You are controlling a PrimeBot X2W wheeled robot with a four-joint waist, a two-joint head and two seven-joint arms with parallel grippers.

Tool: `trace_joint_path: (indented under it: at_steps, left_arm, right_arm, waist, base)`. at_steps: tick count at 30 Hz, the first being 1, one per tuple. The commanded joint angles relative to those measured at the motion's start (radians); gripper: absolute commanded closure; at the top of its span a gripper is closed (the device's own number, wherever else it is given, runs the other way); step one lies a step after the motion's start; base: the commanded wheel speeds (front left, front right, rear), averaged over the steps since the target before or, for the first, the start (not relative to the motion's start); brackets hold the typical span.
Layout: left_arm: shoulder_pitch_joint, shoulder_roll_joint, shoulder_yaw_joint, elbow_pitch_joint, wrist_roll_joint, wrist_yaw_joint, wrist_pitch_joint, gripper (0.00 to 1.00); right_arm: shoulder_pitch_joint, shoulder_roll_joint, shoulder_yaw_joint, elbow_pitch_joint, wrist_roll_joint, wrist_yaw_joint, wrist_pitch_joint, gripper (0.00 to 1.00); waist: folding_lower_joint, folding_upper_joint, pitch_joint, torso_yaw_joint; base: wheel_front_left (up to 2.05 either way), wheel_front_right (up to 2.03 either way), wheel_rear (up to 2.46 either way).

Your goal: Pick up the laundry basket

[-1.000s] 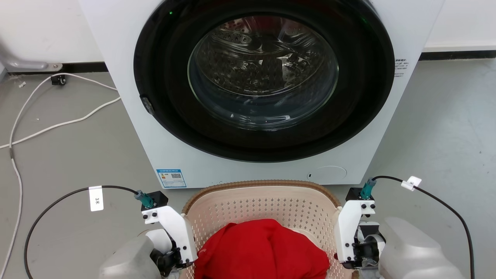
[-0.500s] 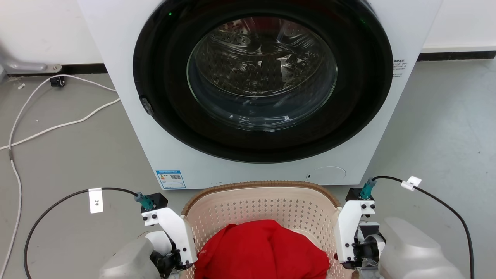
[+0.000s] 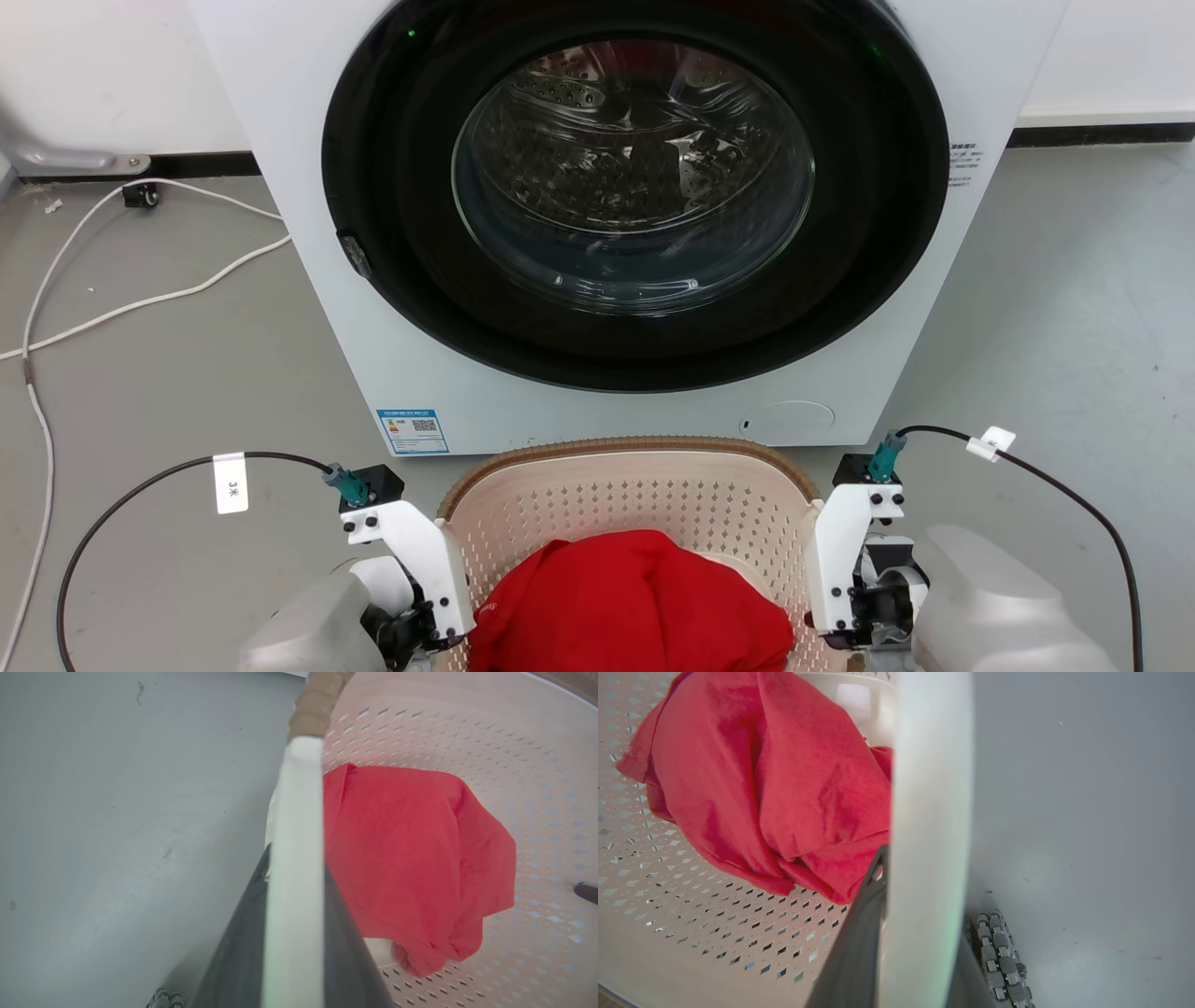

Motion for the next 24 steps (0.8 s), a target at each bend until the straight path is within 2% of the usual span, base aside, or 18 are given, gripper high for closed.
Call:
trace_joint_path:
  at_steps: [1, 24]
  left_arm:
    - [0.003, -0.019, -0.002, -0.012, -0.004, -0.013, -0.004, 1.00]
    - [0.003, -0.019, -0.006, -0.009, -0.014, -0.013, -0.006, 1.00]
  right_arm:
    - [0.009, 0.032, -0.004, -0.015, 0.013, 0.015, 0.001, 1.00]
    - [0.007, 0.032, 0.015, -0.015, 0.036, 0.015, -0.003, 1.00]
  waist:
    - [0.0000, 0.0000, 0.000, 0.000]
    - [0.0000, 0.0000, 0.002, -0.003]
  base:
    - [0.00, 0.00, 0.00]
    - [0.00, 0.00, 0.00]
